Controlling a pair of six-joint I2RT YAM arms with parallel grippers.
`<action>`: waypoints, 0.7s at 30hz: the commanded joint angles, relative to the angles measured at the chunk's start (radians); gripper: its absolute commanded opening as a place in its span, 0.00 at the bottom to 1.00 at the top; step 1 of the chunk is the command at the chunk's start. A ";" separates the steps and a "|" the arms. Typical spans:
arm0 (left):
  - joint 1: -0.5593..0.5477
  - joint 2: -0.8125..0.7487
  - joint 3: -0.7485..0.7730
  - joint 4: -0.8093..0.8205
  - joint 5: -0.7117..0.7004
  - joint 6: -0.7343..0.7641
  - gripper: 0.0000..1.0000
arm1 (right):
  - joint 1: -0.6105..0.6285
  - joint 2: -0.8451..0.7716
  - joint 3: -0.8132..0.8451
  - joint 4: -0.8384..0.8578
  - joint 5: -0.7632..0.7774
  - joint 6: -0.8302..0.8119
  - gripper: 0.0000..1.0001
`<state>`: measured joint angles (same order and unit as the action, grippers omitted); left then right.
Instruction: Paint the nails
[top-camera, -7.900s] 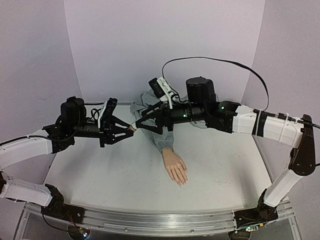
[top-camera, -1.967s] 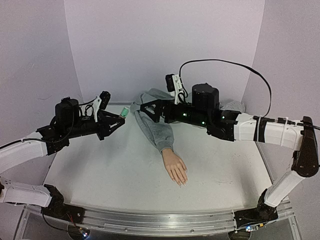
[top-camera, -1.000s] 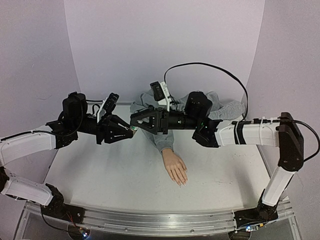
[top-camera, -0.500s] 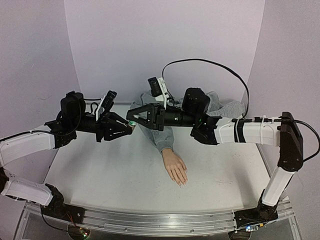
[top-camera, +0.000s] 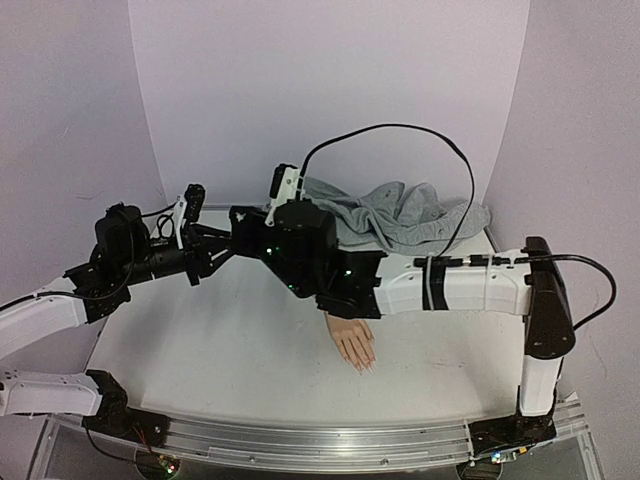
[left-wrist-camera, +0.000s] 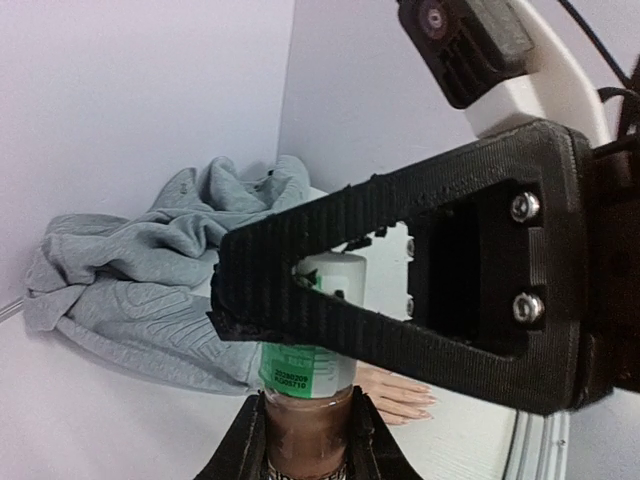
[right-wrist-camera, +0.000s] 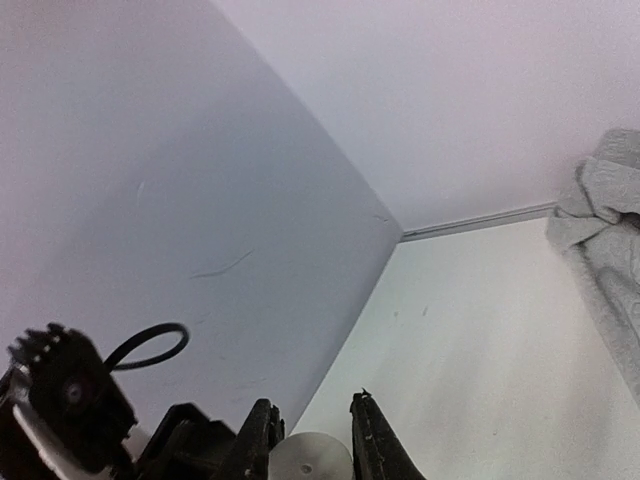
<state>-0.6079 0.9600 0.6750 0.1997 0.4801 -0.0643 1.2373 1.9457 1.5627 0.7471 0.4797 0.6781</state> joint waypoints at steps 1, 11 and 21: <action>-0.006 -0.046 0.018 0.118 -0.235 0.035 0.00 | 0.120 0.117 0.193 -0.233 0.181 0.075 0.00; -0.006 -0.031 0.042 0.088 -0.254 0.044 0.00 | 0.054 -0.063 0.092 -0.200 -0.051 -0.161 0.67; -0.003 -0.085 0.110 -0.070 -0.105 0.037 0.00 | -0.147 -0.232 -0.061 -0.184 -0.669 -0.257 0.98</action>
<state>-0.6147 0.9211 0.7391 0.1455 0.2707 -0.0311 1.1709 1.7725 1.5352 0.5217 0.1375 0.4957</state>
